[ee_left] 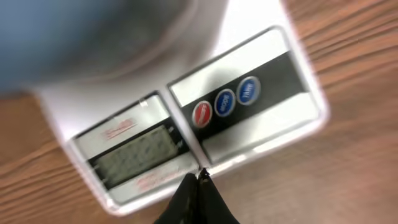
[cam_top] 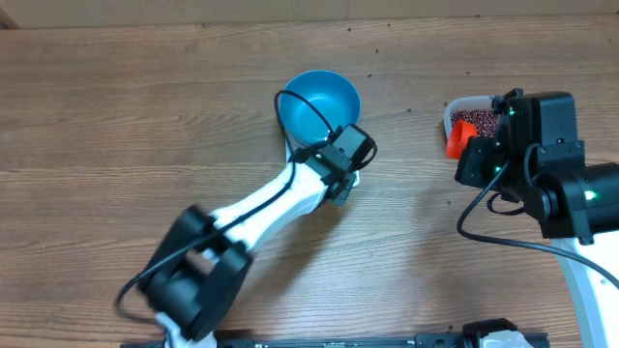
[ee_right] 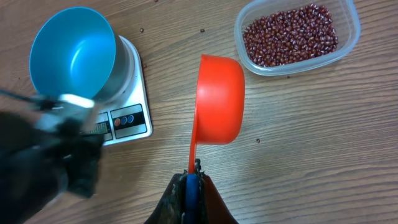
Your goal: Scoop item into bowl and weigh 150g on scale
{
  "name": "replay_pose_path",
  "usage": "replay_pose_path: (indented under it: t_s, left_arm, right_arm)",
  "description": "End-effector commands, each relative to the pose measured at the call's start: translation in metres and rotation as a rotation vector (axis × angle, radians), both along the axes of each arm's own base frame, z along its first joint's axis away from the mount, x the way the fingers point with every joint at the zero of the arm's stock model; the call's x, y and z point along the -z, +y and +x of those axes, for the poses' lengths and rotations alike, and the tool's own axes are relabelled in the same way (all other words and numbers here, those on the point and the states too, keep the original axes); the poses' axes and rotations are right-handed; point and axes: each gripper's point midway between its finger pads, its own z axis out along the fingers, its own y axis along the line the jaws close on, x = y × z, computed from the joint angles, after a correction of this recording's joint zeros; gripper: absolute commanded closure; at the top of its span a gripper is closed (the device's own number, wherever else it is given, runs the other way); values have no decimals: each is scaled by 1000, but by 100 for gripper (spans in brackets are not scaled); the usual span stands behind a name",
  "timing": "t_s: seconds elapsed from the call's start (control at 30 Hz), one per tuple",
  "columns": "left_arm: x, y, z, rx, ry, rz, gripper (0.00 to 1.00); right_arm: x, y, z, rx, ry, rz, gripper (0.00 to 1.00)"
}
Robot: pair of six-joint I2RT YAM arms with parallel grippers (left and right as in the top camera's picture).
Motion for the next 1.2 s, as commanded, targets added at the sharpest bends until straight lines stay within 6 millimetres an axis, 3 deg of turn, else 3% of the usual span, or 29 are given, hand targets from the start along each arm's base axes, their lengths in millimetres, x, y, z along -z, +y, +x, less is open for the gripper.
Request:
replay_pose_path:
  t_s: [0.0, 0.17, 0.33, 0.5, 0.67, 0.7, 0.77, 0.8, 1.0, 1.03, 1.07, 1.17]
  left_arm:
    - [-69, -10, -3, 49, -103, -132, 96]
    - [-131, -6, -23, 157, -127, -293, 96]
    - [-169, 32, -24, 153, -142, -403, 96]
    - [-183, 69, -13, 65, -181, -423, 96]
    - [-180, 77, -7, 40, -180, -414, 91]
    - [-178, 77, -7, 38, -177, -411, 87]
    - [-174, 76, -5, 36, -163, -407, 62]
    - [-171, 76, -5, 35, -156, -404, 57]
    - [-159, 75, -4, 28, -118, -389, 44]
    - [-158, 75, -3, 28, -116, -389, 29]
    - [-157, 75, -3, 28, -115, -387, 0]
    - [-156, 75, -3, 27, -113, -387, 0]
  right_arm:
    - [-11, 0, 3, 1, -35, 9, 96]
    - [-11, 0, 3, -1, -38, 7, 96]
    - [-12, 0, 5, -1, -47, 9, 96]
    - [-15, 1, 8, 2, -61, 14, 96]
    - [-14, 1, 7, 0, -55, 16, 96]
    - [-14, 1, 7, -1, -55, 17, 96]
    - [-14, 2, 7, -4, -54, 21, 96]
    - [-14, 3, 6, -7, -53, 25, 96]
    - [-15, 9, 7, -23, -58, 55, 96]
    - [-15, 10, 7, -26, -55, 60, 96]
    - [-15, 10, 6, -28, -51, 61, 96]
    - [-13, 13, 3, -38, -38, 75, 96]
